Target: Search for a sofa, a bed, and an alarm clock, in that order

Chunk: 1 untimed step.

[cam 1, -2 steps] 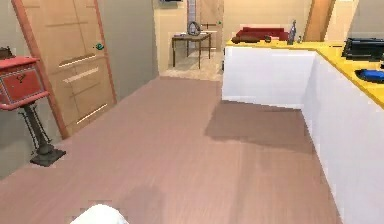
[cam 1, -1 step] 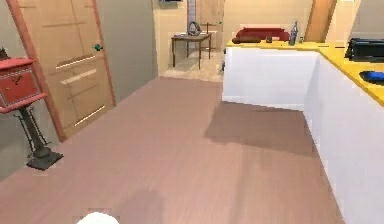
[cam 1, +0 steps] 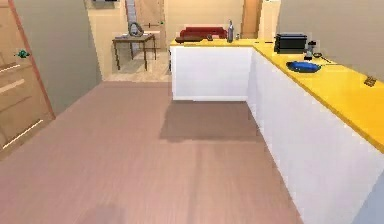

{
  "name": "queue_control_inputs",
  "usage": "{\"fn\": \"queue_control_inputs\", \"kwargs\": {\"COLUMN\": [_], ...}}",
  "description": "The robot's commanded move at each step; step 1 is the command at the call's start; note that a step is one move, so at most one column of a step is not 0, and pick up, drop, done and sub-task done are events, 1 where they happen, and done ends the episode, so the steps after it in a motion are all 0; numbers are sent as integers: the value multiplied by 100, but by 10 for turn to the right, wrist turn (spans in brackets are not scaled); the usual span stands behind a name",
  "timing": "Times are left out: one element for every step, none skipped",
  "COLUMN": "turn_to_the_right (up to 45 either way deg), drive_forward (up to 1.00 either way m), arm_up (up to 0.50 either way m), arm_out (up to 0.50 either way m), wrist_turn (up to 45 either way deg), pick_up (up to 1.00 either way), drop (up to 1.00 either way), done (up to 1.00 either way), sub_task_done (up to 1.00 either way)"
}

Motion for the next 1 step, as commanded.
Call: {"fn": "queue_control_inputs", "kwargs": {"turn_to_the_right": [0], "drive_forward": [80], "arm_up": [0], "arm_out": [0], "wrist_turn": [0], "pick_up": [0], "drop": [0], "done": [0], "sub_task_done": [0]}}
